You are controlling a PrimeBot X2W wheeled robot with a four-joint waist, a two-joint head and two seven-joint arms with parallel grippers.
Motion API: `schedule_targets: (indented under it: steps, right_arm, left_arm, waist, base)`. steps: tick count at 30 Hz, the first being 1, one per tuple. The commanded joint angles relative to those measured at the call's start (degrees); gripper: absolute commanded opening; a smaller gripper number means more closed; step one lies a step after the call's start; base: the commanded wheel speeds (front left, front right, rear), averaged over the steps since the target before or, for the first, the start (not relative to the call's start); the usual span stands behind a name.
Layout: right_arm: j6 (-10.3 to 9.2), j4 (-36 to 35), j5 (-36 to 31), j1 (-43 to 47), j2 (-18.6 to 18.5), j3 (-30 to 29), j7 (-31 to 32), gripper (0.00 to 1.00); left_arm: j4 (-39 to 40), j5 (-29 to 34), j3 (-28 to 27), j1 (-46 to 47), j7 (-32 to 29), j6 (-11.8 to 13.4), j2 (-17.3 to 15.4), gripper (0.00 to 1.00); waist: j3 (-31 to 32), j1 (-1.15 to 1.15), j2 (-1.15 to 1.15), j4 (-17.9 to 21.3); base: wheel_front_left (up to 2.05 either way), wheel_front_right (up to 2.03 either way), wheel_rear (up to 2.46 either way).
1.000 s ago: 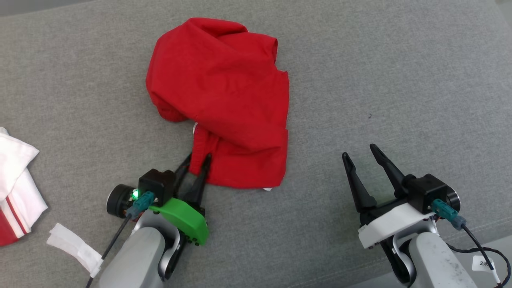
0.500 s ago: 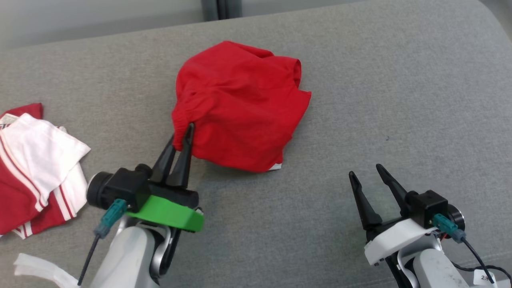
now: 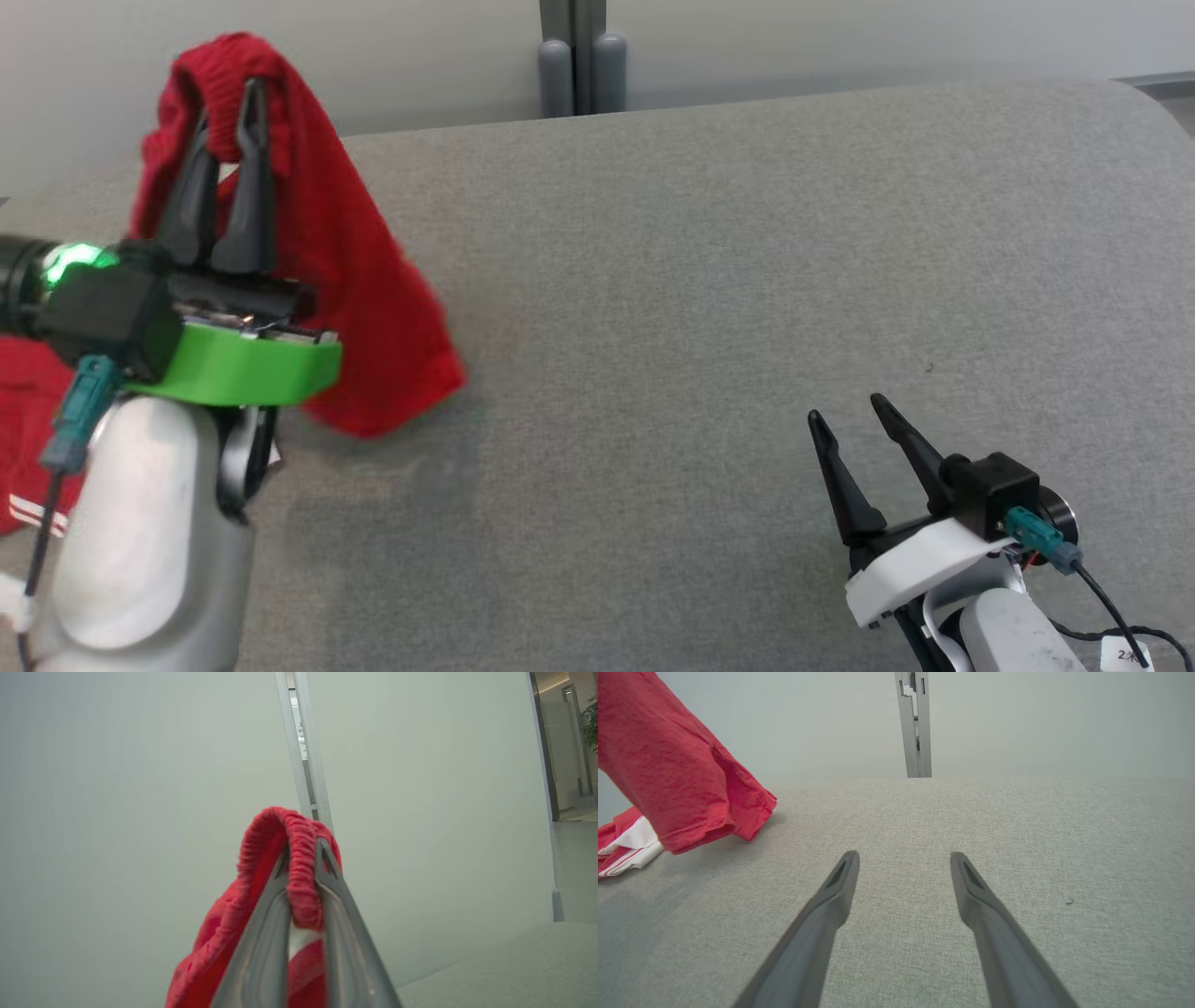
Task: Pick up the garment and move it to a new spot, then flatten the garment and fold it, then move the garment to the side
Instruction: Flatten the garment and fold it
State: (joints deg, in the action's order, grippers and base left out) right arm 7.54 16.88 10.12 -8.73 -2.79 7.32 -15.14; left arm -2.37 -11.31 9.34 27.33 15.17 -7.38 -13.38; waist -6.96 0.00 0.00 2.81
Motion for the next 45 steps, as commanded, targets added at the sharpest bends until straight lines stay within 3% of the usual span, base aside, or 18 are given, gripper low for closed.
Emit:
schedule_targets:
  steps: [1, 4, 8, 9, 10, 11, 15, 19, 27, 34, 45]
  right_arm:
    - [-0.10, -0.10, 0.38, 0.86, -0.22, -0.13, -0.01, 1.00]
    - [-0.10, 0.02, 0.54, 0.64, -0.21, 0.03, -0.01, 1.00]
    - [-0.10, 0.16, 0.57, 0.27, -0.22, 0.13, -0.01, 1.00]
    - [-0.10, 0.15, 0.56, 0.14, -0.20, 0.09, -0.02, 1.00]
    - [-0.10, 0.07, 0.54, 0.00, -0.20, 0.05, -0.01, 1.00]
    - [-0.10, -0.03, 0.48, -0.07, -0.21, -0.02, -0.02, 1.00]
    - [-0.10, -0.51, 0.10, -0.34, -0.21, -0.62, -0.01, 1.00]
    - [-0.10, -0.73, -0.52, -0.53, -0.20, -1.60, -0.01, 1.00]
    - [-0.10, -0.85, -2.42, -1.83, -0.20, -0.21, -0.01, 1.00]
    - [-0.10, -0.94, -5.31, -6.15, -0.21, 6.22, -0.01, 1.00]
    - [-0.10, 10.29, -7.43, -15.58, -0.27, 16.68, -0.01, 1.00]
  left_arm:
    - [-0.99, 0.38, 2.47, 1.84, -0.03, -0.13, -0.04, 0.00]
    - [-5.03, 0.34, 9.03, 4.98, -0.03, -0.13, -0.24, 0.00]
    - [-14.32, -1.91, 18.71, 6.65, -0.01, -0.13, 2.63, 0.00]
    - [-16.25, -2.06, 20.43, 6.73, 0.00, -0.13, 3.19, 0.14]
    - [-19.33, -3.05, 22.75, 6.30, -0.02, -0.13, 4.21, 0.46]
    - [-20.87, -3.65, 24.02, 6.20, 0.00, -0.13, 5.06, 1.00]
    - [-25.64, -5.32, 29.43, 4.71, -0.01, -0.13, 6.87, 1.00]
    - [-27.21, -6.91, 29.83, 2.91, -0.01, -0.13, 7.18, 1.00]
    - [-25.63, -5.70, 21.15, -2.48, -0.01, 0.82, 6.61, 1.00]
    - [-21.18, -3.87, 12.62, -7.84, -0.01, 1.23, 7.79, 1.00]
    - [-18.93, -1.34, 6.61, -13.13, -0.02, 0.15, 9.95, 1.00]
  waist:
    - [-0.69, 0.00, 0.00, 1.39]
    - [-1.66, 0.00, 0.00, 3.11]
    - [-3.23, 0.00, 0.00, 5.61]
    - [-3.56, 0.00, 0.00, 6.06]
    - [-3.97, 0.00, 0.00, 6.56]
    - [-4.28, 0.00, 0.00, 6.86]
    - [-5.39, 0.00, 0.00, 7.10]
    - [-5.73, 0.00, 0.00, 5.33]
    - [-4.84, 0.00, 0.00, -0.14]
    - [-4.70, 0.00, 0.00, -4.70]
    - [-5.30, 0.00, 0.00, -11.02]
  base:
    - [0.00, 0.00, 0.00]
    - [0.00, 0.00, 0.00]
    - [0.00, 0.00, 0.00]
    - [0.00, 0.00, 0.00]
    - [0.00, 0.00, 0.00]
    - [0.00, 0.00, 0.00]
    - [0.00, 0.00, 0.00]
    - [0.00, 0.00, 0.00]
    - [0.00, 0.00, 0.00]
    - [0.00, 0.00, 0.00]
    - [0.00, 0.00, 0.00]
